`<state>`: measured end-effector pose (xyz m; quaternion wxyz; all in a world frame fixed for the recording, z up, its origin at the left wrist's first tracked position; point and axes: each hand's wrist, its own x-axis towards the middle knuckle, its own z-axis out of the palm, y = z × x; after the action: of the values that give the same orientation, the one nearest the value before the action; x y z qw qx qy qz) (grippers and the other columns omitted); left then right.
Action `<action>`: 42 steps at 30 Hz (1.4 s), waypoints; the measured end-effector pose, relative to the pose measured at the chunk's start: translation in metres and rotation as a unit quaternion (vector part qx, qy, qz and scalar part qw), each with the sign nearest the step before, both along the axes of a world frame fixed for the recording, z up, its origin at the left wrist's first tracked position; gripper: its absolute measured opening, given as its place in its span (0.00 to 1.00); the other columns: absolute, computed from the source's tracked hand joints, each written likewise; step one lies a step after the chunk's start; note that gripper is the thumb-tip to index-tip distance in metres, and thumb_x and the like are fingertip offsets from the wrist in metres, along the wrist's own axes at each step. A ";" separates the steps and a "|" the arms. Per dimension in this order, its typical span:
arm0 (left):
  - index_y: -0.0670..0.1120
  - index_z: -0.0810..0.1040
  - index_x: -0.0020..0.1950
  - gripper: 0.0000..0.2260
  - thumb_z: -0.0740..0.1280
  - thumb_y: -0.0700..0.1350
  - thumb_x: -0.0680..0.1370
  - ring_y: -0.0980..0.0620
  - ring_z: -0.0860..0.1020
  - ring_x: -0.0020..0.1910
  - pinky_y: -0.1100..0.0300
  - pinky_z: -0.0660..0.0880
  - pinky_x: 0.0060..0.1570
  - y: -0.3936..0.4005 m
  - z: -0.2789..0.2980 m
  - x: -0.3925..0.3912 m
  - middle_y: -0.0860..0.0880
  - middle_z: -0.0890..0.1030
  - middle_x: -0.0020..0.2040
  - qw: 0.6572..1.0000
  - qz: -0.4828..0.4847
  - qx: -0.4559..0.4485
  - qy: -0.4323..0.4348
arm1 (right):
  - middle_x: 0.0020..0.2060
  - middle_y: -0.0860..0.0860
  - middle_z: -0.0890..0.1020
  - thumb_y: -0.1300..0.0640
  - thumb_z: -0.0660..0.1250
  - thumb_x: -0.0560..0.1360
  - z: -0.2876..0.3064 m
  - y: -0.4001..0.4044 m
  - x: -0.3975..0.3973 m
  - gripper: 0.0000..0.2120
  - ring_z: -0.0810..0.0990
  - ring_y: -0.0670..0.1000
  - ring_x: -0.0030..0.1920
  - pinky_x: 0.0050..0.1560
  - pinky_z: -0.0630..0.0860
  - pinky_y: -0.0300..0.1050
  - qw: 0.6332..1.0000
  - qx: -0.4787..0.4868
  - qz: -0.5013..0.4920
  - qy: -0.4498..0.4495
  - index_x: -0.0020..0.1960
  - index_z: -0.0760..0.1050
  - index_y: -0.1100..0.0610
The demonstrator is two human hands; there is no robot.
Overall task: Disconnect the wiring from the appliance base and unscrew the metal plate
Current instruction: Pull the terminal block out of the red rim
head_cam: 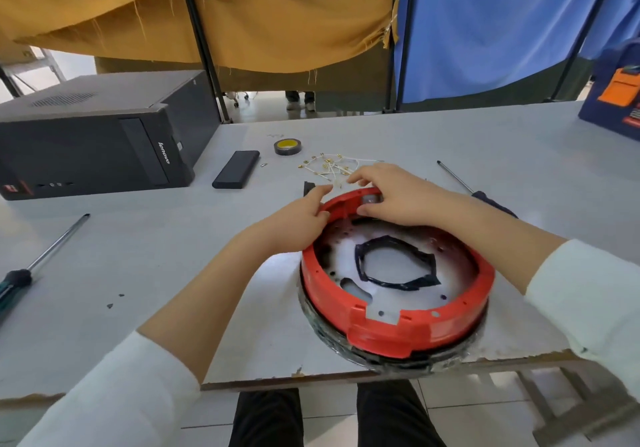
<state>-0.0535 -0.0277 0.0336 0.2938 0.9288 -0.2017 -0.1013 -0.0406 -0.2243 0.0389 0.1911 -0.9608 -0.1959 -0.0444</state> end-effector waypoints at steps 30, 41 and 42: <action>0.48 0.63 0.47 0.04 0.56 0.47 0.81 0.45 0.67 0.40 0.55 0.62 0.38 -0.005 -0.015 0.055 0.42 0.76 0.52 0.954 0.044 0.209 -0.209 | 0.58 0.51 0.76 0.50 0.50 0.79 -0.023 0.030 0.036 0.15 0.76 0.55 0.53 0.41 0.65 0.48 0.985 -0.152 0.003 -0.077 0.62 0.67 0.51; 0.44 0.67 0.59 0.10 0.54 0.46 0.81 0.40 0.76 0.50 0.54 0.64 0.40 -0.004 -0.016 0.057 0.44 0.77 0.57 0.939 0.008 0.232 -0.254 | 0.59 0.52 0.76 0.52 0.55 0.77 -0.019 0.034 0.035 0.17 0.77 0.57 0.53 0.42 0.68 0.48 0.981 -0.167 -0.001 -0.095 0.65 0.65 0.52; 0.44 0.66 0.58 0.09 0.54 0.45 0.81 0.41 0.76 0.48 0.54 0.64 0.39 -0.004 -0.014 0.056 0.44 0.77 0.56 0.938 0.011 0.237 -0.254 | 0.59 0.52 0.75 0.52 0.55 0.77 -0.019 0.034 0.035 0.16 0.77 0.57 0.53 0.42 0.68 0.48 0.980 -0.176 0.000 -0.089 0.64 0.65 0.53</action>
<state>0.0024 -0.0316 0.0193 0.0053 0.9685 -0.2297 0.0964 -0.0054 -0.1901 0.0202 0.0011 -0.9717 -0.2166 -0.0945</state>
